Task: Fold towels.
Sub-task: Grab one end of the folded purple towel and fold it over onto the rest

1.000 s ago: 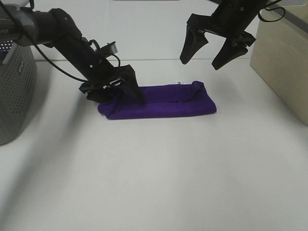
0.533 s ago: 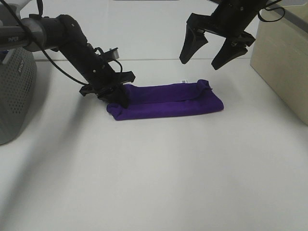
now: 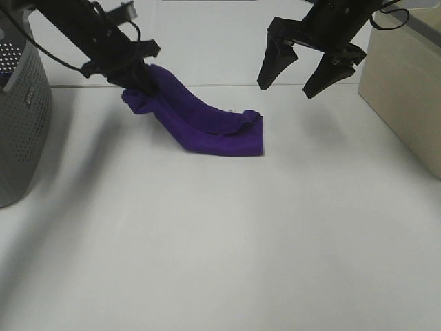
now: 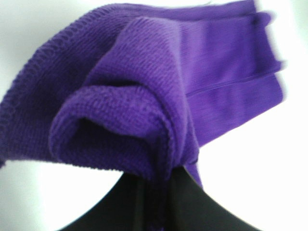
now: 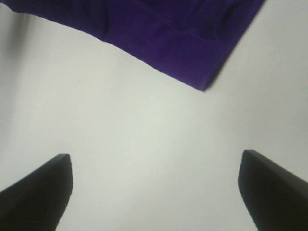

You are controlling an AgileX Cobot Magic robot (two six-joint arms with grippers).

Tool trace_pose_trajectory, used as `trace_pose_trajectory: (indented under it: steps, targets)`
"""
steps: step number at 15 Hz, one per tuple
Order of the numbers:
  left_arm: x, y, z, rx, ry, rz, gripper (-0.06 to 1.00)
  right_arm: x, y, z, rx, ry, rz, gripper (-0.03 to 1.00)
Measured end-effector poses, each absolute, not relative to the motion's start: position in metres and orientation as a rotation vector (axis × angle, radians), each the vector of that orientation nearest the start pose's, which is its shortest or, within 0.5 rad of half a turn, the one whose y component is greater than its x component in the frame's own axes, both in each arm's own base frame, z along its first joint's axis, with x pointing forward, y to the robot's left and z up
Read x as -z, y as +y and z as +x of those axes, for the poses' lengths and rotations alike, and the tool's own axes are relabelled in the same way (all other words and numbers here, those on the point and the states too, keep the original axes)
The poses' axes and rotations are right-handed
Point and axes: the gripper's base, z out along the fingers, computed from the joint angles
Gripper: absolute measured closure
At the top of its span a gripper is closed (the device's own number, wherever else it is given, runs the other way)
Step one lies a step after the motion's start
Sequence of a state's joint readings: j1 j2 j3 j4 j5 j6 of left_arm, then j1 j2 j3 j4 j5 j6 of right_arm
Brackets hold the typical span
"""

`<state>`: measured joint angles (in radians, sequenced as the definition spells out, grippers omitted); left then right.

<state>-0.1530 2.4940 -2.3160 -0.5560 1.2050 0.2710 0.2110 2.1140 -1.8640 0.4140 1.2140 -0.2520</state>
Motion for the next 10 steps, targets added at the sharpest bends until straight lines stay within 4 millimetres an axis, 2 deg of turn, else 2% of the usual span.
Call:
trace_pose_trajectory:
  steps: [2,3,6,9,10]
  targets:
    - [-0.214,-0.128,0.508,0.741,2.657,0.447,0.89,-0.257,0.127,0.428,-0.578,2.811,-0.513,0.06]
    - [-0.215,-0.139,0.505,0.746,2.646,0.496,0.89,-0.268,0.126,0.424,-0.577,2.786,-0.515,0.06]
    - [-0.193,-0.182,0.495,0.773,2.674,0.625,0.89,-0.293,0.124,0.415,-0.57,2.729,-0.521,0.06]
    - [-0.174,-0.208,0.494,0.796,2.669,0.589,0.89,-0.31,0.123,0.408,-0.566,2.69,-0.525,0.06]
    - [-0.171,-0.214,0.496,0.804,2.644,0.549,0.82,-0.314,0.122,0.407,-0.564,2.681,-0.526,0.06]
